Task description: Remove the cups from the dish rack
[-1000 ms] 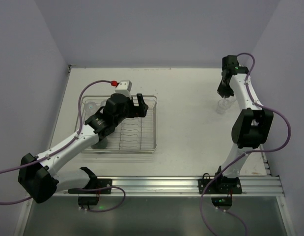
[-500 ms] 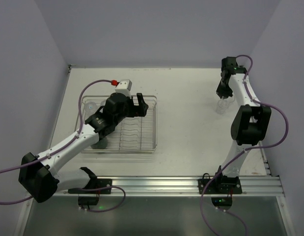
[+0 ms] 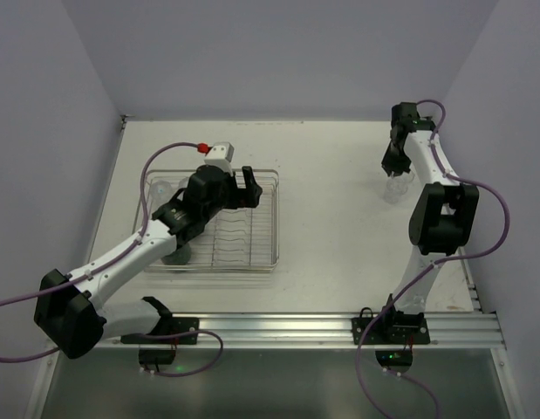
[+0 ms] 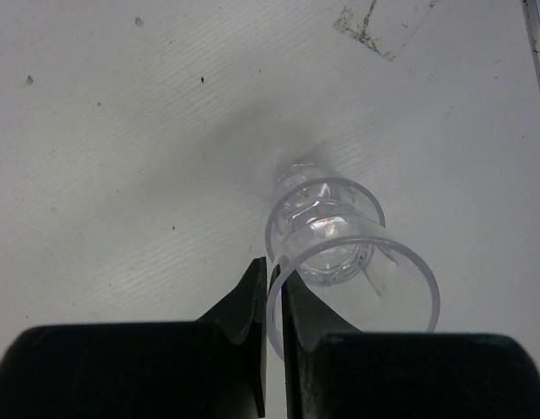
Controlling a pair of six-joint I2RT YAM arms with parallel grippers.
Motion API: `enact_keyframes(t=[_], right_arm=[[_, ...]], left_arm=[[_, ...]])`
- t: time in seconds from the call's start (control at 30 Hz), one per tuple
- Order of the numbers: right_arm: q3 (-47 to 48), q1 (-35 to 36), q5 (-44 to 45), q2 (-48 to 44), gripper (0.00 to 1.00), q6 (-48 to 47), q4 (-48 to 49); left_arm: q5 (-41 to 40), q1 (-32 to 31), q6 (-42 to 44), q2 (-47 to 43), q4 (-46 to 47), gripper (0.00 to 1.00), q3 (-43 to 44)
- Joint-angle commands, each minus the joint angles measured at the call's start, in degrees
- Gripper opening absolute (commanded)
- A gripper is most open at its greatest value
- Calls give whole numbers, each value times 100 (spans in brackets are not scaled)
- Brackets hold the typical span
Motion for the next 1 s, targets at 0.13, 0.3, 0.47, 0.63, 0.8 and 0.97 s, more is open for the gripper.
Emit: enact_keyframes(t=[0.13, 0.3, 0.47, 0.63, 0.8, 0.97], right_arm=[[102, 17, 3, 39, 0, -62, 79], [32, 17, 3, 3, 0, -53, 96], [-30, 17, -15, -14, 6, -35, 96], [-4, 17, -23, -5, 11, -35, 52], [-56, 17, -41, -49, 16, -35, 61], [-65, 17, -23, -5, 21, -26, 9]], left_arm=[[-4, 91, 108, -59, 139, 100, -10], [-101, 118, 143, -68, -2, 100, 34], [-250, 179, 152, -164, -248, 100, 51], [-215, 337, 248, -384, -458, 100, 51], [-250, 443, 284, -551, -661, 100, 51], [-268, 504, 293, -577, -819, 100, 43]])
